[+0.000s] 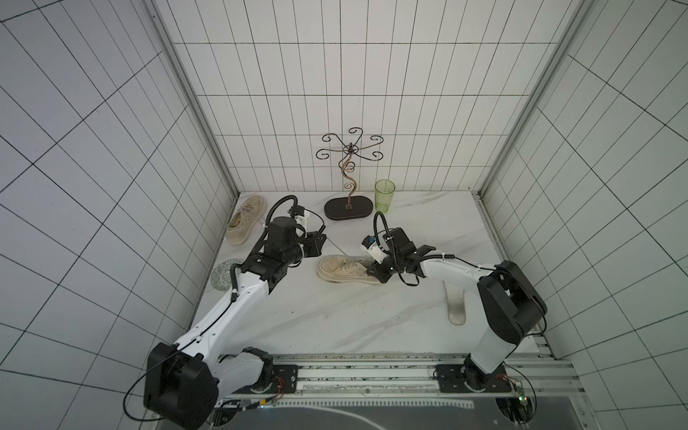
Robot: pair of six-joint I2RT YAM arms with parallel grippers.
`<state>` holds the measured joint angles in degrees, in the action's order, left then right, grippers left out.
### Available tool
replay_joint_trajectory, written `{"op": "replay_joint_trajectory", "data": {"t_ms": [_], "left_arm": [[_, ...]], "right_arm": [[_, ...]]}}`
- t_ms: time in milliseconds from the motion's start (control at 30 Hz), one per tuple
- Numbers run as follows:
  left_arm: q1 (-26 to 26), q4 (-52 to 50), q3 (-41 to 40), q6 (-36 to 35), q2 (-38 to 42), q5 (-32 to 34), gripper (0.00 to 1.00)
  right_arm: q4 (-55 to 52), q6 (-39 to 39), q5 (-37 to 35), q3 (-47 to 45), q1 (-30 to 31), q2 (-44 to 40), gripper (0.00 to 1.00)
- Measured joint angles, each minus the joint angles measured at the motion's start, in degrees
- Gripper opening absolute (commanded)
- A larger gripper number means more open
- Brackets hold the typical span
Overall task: Remove the insole from the shoe
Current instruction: Untie the shoelace on the shoe, then pick up the shoe from the center of the board.
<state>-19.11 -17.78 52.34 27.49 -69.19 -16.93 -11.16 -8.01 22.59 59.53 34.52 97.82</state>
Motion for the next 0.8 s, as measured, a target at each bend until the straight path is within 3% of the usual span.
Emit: {"op": "replay_joint_trajectory", "data": {"t_ms": [133,333,633,800], "left_arm": [[0.5,-1.4,-1.3,-0.2,-5.7,0.4,0.45],[1.1,-3.9,-6.3,-0.3,-7.0,2.0,0.62],[1.2,-1.9,-13.8,1.2,-7.4,1.0,0.64],[2.1,-0.3,-13.0,1.0,-11.2,-0.4,0.64]], "right_arm": [[-0.8,0.6,2.1,0.0,-1.0,-2.7,0.44],[-1.5,1.8,9.3,0.2,-3.5,-5.7,0.49],[-3.3,2.8,17.3,4.6,-4.2,0.3,0.5],[-3.7,3.3,18.7,5.1,-4.1,3.6,0.5]]}}
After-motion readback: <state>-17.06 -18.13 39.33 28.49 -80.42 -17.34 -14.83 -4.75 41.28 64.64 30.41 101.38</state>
